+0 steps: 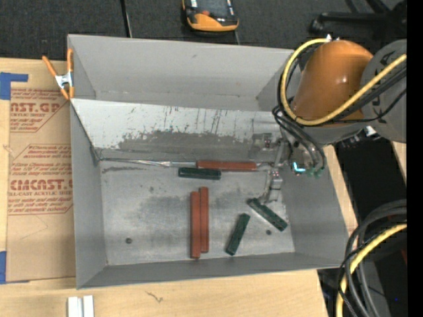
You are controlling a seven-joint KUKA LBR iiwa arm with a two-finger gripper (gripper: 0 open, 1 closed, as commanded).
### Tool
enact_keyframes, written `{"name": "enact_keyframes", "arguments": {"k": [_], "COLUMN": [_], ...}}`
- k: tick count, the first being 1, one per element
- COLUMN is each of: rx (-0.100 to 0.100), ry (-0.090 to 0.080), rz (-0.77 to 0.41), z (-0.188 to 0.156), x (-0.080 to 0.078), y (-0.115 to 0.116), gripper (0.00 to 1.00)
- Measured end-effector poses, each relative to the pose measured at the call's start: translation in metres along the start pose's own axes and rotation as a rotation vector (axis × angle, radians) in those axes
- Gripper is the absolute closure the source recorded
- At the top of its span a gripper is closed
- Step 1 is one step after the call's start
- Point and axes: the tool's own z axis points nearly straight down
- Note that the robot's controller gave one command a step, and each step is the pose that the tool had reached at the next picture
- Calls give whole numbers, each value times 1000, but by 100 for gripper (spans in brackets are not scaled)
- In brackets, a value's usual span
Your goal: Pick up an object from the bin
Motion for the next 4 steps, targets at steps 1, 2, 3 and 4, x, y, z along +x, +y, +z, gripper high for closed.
{"name": "enact_keyframes", "arguments": {"k": [1, 2, 3, 4], "rx": [1, 0, 1, -1], "ry": [-8, -10, -9, -8], "rz": [-1, 122, 268, 414], "z": [-4, 64, 56, 86], "x": [-2, 24, 30, 37], "y": [0, -34, -79, -73], "gripper": [0, 0, 0, 0]}}
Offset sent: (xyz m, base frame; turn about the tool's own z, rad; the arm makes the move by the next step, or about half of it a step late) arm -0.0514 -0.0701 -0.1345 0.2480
